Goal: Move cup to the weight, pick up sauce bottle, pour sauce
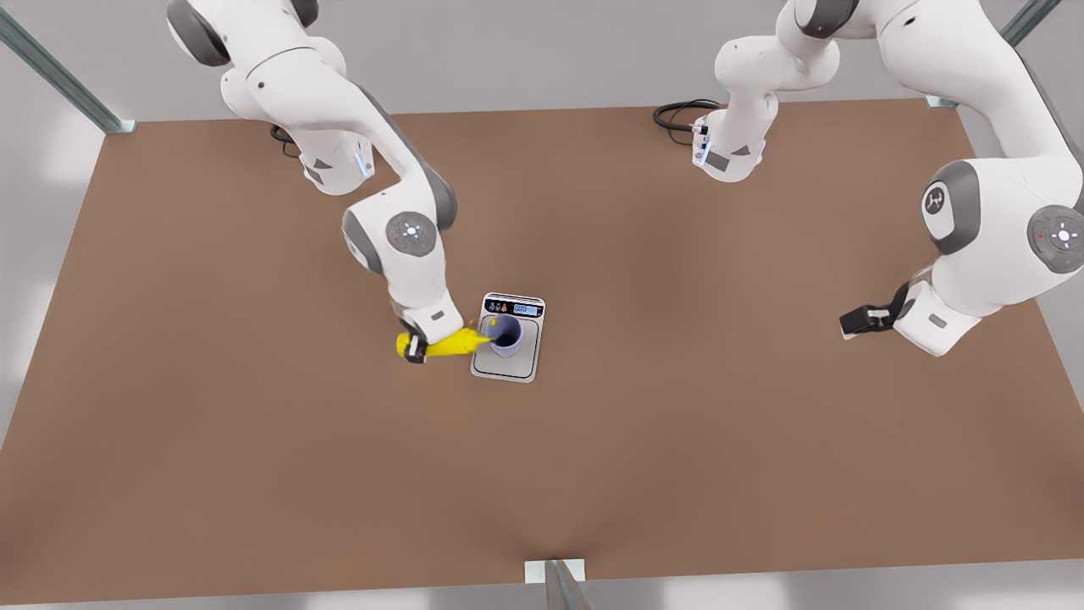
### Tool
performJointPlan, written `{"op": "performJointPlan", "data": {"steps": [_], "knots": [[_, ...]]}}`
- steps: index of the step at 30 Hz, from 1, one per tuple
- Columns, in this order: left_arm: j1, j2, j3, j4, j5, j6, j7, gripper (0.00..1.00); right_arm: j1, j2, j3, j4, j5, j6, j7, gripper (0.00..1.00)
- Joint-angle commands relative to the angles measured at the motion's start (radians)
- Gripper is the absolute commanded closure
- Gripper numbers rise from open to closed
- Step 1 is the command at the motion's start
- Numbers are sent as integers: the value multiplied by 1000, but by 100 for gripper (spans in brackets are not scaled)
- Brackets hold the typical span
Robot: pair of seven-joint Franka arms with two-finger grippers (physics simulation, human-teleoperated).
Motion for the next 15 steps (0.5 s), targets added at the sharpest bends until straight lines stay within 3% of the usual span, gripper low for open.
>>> {"op": "performJointPlan", "data": {"steps": [1,15], "knots": [[0,0,0,0,2,-2,0,0,1,7,0,8,-11,-13,0,41],[-25,12,-12,20,2,-14,-63,0,93,111,0,63,-199,-186,-10,41]]}}
